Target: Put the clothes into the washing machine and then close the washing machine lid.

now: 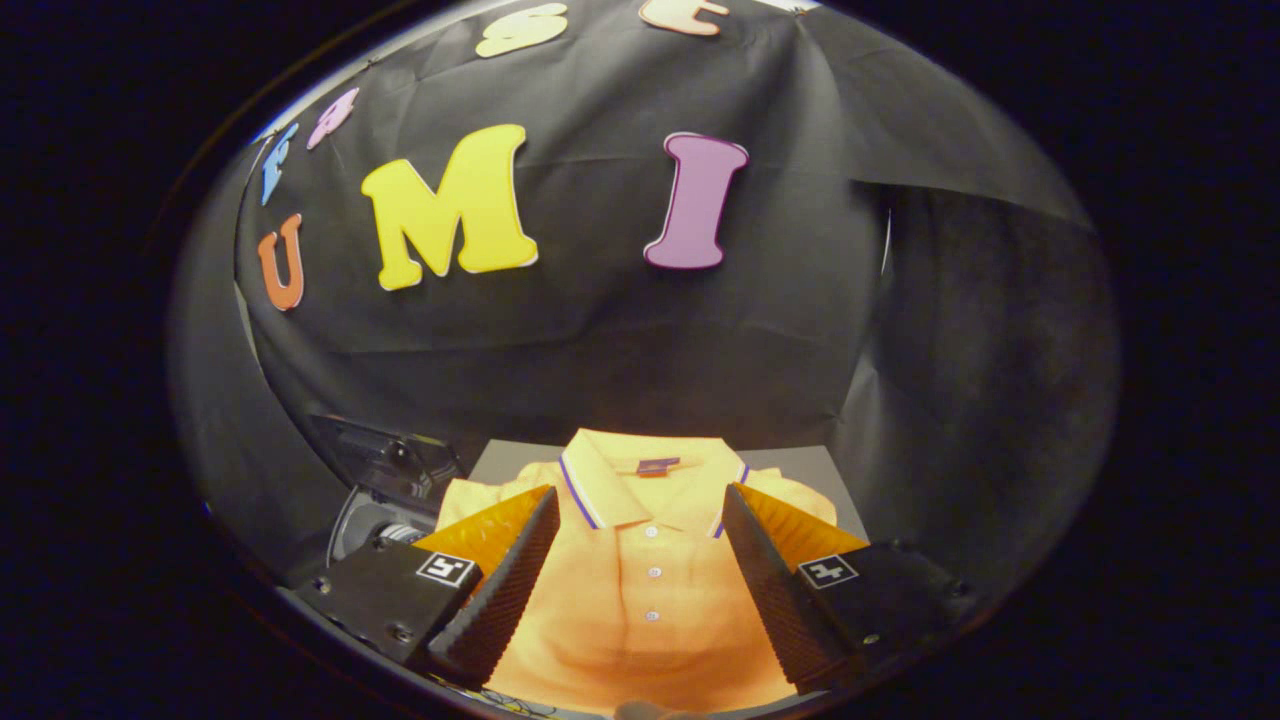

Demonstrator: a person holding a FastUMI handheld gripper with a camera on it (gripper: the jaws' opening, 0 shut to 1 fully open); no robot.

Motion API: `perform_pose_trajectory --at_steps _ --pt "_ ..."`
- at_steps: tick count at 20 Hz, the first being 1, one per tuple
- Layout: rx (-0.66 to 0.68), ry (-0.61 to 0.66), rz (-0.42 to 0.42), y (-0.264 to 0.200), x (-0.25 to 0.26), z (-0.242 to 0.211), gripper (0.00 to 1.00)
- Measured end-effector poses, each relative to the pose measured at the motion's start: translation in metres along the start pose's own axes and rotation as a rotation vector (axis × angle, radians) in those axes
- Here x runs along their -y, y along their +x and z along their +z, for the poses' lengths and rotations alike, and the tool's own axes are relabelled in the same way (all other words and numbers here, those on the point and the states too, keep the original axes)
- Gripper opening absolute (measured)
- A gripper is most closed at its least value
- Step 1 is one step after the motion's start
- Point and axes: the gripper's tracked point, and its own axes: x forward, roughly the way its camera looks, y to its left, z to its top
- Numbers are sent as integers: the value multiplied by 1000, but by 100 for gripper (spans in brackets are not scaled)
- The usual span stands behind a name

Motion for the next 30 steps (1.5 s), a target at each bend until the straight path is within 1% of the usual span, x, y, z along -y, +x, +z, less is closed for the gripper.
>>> perform_pose_trajectory --at_steps 9,12,14,20,22,24,25,26,29,30 --pt "-178 24 -11 43 5 -47 100" --pt "-223 43 -21 49 7 -61 100" --pt "-251 34 -14 53 5 -69 100" --pt "-255 3 -6 58 0 -70 100" --pt "-273 -36 11 57 -1 -71 96" --pt "-321 -29 -9 56 -2 -73 94" --pt "-341 -27 -22 56 -3 -74 90" --pt "-345 -31 -15 56 -7 -71 88" --pt "-335 -16 -5 54 -10 -71 69" --pt "-323 -2 -5 53 -10 -70 58"
